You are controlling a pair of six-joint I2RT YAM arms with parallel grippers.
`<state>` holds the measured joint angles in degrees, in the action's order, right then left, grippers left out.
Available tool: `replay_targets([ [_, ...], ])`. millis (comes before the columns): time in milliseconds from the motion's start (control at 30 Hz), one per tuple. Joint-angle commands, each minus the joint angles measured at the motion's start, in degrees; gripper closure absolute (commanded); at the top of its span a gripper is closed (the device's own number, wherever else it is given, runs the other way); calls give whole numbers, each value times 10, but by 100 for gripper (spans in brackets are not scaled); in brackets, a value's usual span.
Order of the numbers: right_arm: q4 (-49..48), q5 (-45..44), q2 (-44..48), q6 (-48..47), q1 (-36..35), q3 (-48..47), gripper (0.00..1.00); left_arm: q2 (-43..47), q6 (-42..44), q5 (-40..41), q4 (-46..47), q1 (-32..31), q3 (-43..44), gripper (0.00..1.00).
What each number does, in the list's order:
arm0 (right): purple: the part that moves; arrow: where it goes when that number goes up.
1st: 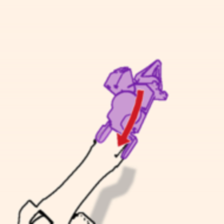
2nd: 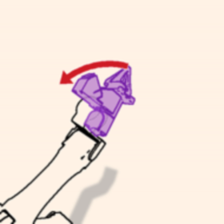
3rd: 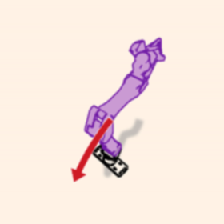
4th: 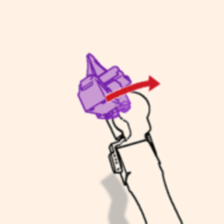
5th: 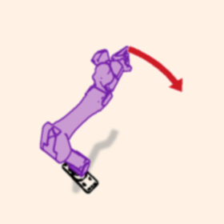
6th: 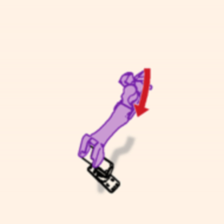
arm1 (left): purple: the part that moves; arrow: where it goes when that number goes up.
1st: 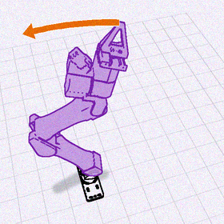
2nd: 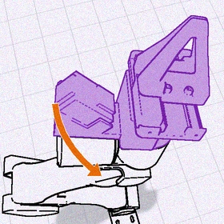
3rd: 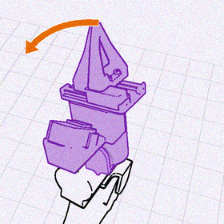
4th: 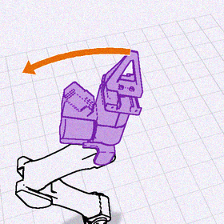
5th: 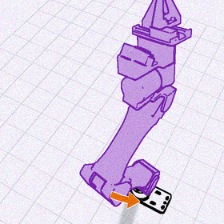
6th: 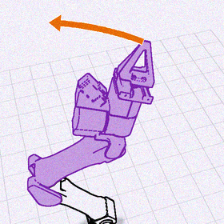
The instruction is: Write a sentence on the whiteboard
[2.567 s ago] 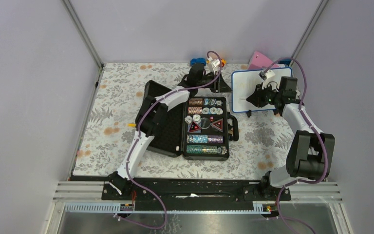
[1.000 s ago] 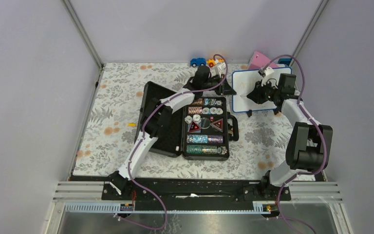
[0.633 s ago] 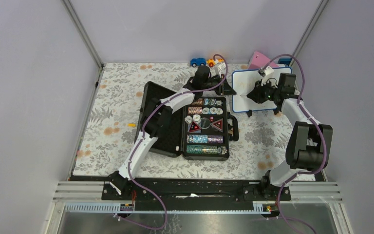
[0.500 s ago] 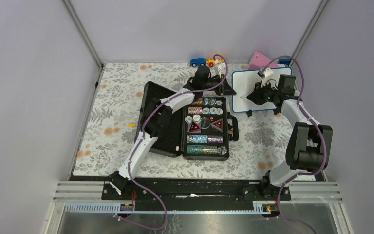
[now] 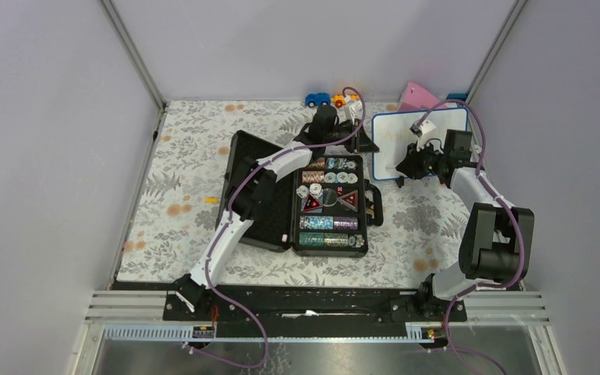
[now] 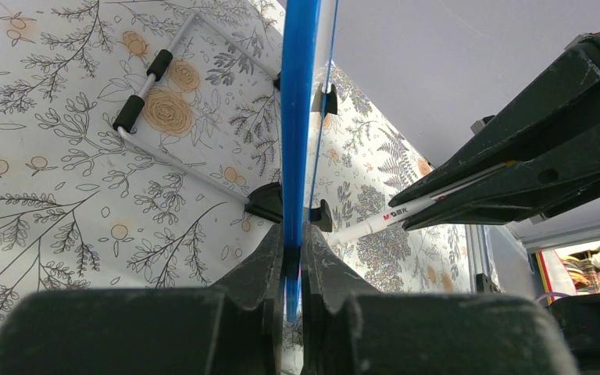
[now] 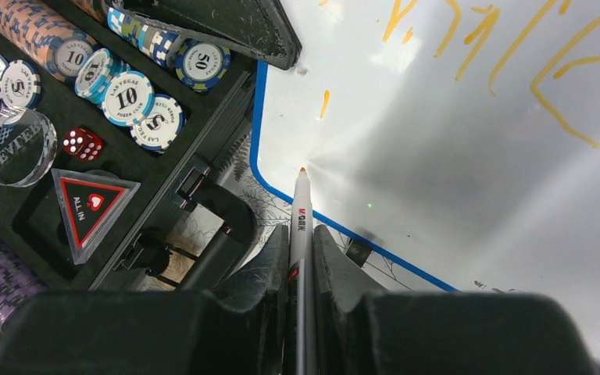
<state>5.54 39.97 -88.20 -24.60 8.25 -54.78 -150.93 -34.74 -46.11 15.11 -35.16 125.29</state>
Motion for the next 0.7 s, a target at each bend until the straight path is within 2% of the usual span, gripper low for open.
replay_targets([
  [0, 1, -6, 18, -11, -3, -8, 100, 11, 5, 9, 9, 10, 18, 100],
  [667, -28, 10, -19, 35, -3, -77, 100, 12, 1, 8, 15, 10, 13, 100],
])
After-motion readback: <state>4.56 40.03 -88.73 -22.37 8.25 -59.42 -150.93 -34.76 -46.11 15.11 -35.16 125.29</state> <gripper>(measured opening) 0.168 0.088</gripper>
